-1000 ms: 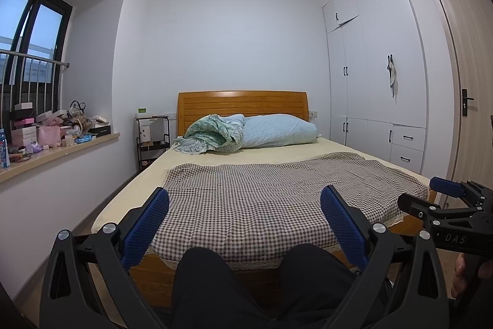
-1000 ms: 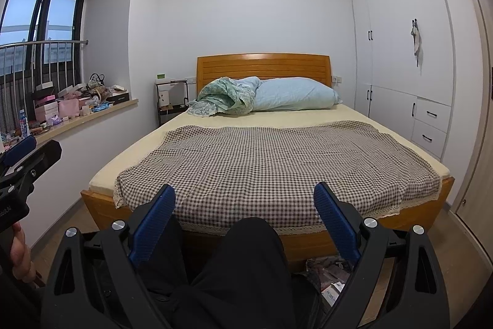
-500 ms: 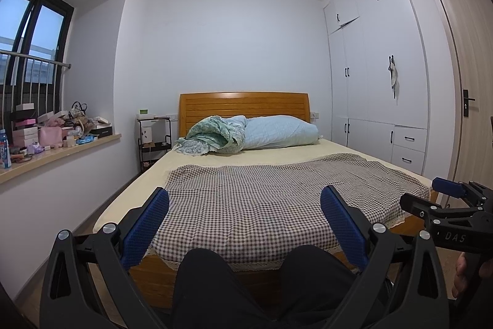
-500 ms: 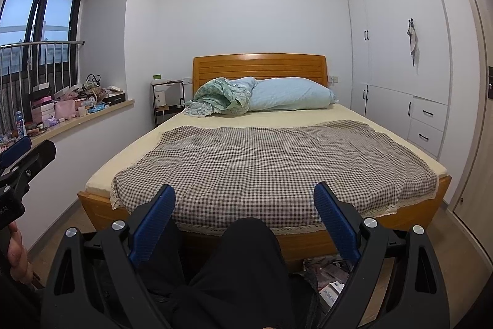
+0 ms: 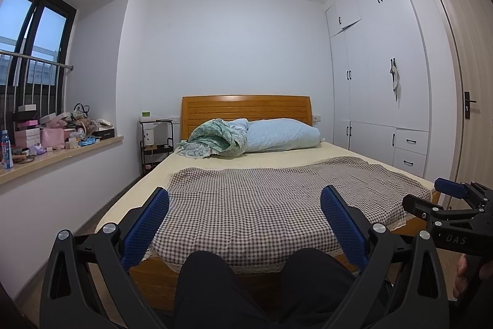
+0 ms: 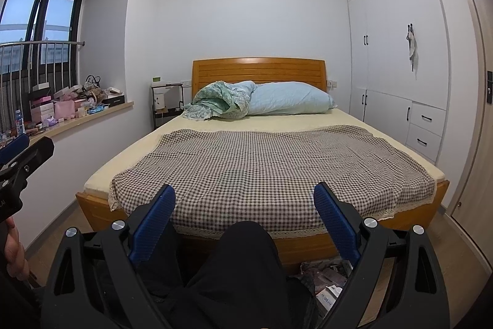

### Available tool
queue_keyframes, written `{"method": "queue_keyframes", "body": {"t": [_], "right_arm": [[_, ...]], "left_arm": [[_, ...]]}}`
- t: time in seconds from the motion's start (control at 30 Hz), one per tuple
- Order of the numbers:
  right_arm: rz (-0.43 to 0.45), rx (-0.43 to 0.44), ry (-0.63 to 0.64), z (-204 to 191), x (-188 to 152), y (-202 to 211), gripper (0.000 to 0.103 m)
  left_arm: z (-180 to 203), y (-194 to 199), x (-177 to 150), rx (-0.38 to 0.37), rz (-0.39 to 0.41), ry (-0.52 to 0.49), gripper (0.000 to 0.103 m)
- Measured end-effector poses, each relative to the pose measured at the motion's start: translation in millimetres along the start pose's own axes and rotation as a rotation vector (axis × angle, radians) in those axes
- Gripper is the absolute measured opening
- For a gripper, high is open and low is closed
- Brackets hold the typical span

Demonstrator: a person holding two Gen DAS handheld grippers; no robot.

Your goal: Collect trash

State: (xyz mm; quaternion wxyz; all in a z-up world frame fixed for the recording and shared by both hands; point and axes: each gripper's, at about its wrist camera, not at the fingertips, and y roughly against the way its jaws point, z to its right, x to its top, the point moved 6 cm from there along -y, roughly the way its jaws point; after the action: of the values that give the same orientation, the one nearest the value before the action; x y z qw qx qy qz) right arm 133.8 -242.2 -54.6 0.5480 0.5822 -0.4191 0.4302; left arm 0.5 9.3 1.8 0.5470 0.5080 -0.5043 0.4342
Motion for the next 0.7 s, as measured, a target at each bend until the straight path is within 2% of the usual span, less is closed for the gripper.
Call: {"method": "queue_keyframes", "body": {"t": [0.7], "right_arm": [[0.001,-0.010,-0.008,-1.5,0.7,0.9,0.087]], "left_arm": [[3.6,-1.2,-0.6,0.007,-0.006,0.003,0.095]]}}
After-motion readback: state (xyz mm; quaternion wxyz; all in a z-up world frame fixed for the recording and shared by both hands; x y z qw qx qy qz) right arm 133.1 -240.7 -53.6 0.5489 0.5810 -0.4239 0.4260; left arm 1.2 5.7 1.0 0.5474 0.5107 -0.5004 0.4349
